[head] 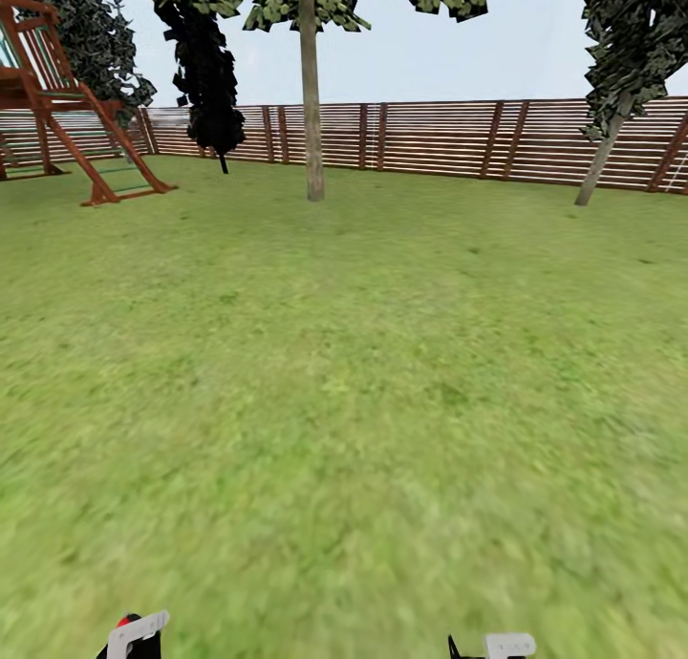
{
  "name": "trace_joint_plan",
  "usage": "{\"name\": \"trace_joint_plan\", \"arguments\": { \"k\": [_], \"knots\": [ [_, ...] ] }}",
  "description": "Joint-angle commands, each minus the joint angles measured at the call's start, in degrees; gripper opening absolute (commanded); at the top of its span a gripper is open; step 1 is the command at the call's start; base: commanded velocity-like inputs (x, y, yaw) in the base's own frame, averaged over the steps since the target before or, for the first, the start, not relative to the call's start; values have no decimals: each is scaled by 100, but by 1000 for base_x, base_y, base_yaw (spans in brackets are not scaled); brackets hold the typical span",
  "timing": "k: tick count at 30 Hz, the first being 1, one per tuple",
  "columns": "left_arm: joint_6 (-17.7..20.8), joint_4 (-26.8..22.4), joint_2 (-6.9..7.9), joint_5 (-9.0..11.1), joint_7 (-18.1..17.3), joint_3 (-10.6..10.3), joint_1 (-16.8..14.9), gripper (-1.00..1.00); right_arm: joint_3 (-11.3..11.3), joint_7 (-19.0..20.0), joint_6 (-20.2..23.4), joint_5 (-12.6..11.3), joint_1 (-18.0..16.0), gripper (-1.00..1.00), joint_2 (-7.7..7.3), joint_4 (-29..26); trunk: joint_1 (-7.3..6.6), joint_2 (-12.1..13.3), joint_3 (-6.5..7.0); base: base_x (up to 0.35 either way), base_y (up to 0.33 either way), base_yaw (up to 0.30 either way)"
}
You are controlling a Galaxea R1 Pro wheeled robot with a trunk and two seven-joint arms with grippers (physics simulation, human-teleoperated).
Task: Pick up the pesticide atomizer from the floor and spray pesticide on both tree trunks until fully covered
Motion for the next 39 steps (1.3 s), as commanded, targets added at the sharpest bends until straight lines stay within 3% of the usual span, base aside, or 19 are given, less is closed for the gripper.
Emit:
{"name": "trace_joint_plan", "arguments": {
  "k": [1,39],
  "knots": [
    [-21,6,0,-60,12,40,-4,-100,-45,-16,-15,60,-3,100,-2,6,3,-2,-5,338,0,0],
    [-22,6,0,-60,5,40,-4,-100,-45,-16,-15,60,-3,100,-2,6,3,-2,-5,338,0,0]
  ]
}}
